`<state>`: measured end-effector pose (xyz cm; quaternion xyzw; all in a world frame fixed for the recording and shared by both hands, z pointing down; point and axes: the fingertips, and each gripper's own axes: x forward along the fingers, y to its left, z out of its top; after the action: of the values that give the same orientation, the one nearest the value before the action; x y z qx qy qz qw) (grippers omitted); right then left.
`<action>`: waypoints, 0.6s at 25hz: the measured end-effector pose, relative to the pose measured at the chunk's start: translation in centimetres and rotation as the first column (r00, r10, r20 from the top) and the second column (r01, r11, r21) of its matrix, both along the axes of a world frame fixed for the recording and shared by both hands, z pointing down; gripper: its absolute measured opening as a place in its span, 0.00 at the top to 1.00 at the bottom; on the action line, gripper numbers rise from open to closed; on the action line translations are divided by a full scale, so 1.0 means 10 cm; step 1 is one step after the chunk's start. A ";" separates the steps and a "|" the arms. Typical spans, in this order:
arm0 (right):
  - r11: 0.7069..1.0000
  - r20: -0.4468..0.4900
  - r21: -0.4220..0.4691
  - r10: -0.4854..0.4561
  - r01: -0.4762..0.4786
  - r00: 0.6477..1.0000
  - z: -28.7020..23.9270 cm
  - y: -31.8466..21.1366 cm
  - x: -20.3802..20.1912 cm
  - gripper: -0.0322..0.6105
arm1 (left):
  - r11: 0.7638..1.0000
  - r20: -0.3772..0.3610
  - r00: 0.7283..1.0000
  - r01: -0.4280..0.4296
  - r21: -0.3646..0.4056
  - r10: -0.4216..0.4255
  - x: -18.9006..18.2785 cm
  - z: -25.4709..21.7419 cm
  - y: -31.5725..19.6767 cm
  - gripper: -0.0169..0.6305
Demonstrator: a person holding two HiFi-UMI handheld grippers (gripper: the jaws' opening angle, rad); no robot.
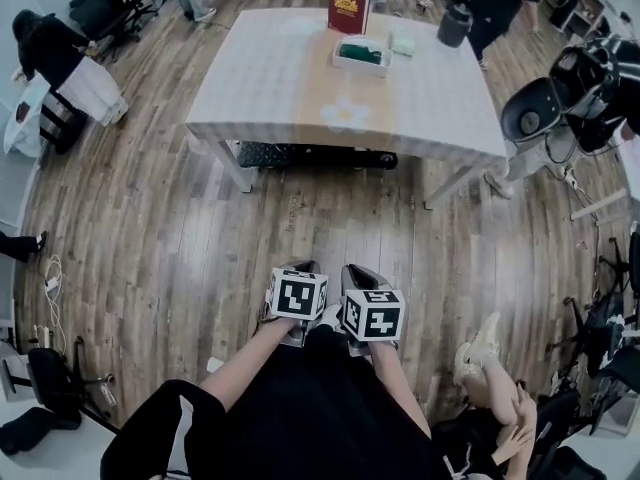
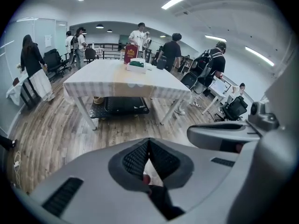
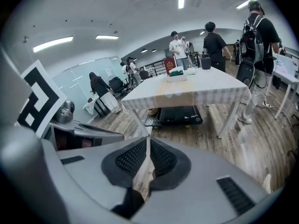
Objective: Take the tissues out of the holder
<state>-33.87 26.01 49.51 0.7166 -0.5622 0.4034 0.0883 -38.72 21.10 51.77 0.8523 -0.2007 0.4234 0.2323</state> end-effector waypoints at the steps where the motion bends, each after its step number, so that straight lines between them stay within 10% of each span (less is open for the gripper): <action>1: 1.000 0.005 0.005 0.002 -0.002 1.000 0.00 -0.04 0.10 0.93 | 1.000 0.005 1.000 0.003 0.002 -0.003 0.09 0.00 -0.06 0.97; 15: 0.999 0.003 -0.036 0.038 -0.037 0.999 0.16 -0.37 1.00 0.92 | 1.000 0.022 1.000 -0.011 -0.028 0.012 0.94 0.15 -0.58 0.97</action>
<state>-23.82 22.35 51.13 0.7245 -0.5414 0.4163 0.0927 -29.30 15.26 53.32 0.8454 -0.1924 0.4370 0.2394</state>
